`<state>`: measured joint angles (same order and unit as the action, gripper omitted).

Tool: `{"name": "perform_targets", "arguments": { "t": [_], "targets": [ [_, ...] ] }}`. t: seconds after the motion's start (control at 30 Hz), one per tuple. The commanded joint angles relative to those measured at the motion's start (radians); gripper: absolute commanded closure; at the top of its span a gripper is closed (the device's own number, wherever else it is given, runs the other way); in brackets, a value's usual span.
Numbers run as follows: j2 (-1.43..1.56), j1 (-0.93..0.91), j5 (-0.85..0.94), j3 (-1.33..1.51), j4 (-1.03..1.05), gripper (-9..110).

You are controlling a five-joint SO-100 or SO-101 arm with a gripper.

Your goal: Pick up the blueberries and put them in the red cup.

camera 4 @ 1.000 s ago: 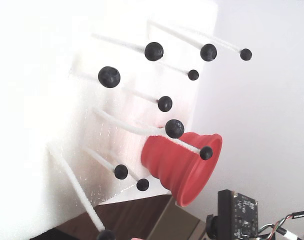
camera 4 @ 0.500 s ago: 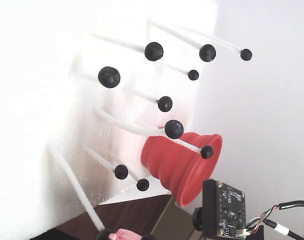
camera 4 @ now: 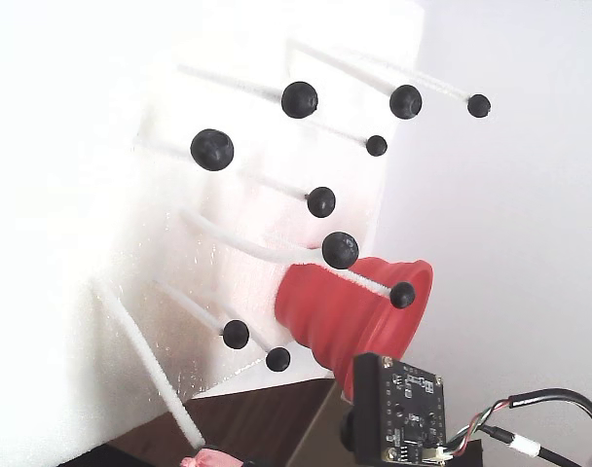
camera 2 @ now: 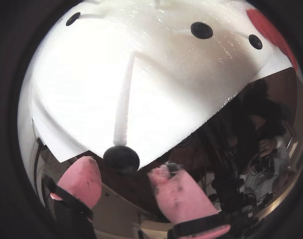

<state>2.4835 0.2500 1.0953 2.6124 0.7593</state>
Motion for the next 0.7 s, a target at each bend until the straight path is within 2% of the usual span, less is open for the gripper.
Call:
{"name": "perform_targets", "arguments": {
  "t": [0.0, 0.67],
  "targets": [
    [-0.005, 0.012, -0.008, -0.012, -0.020, 81],
    [-0.020, 0.012, 0.009, 0.035, -0.066, 81]
  ]
}}
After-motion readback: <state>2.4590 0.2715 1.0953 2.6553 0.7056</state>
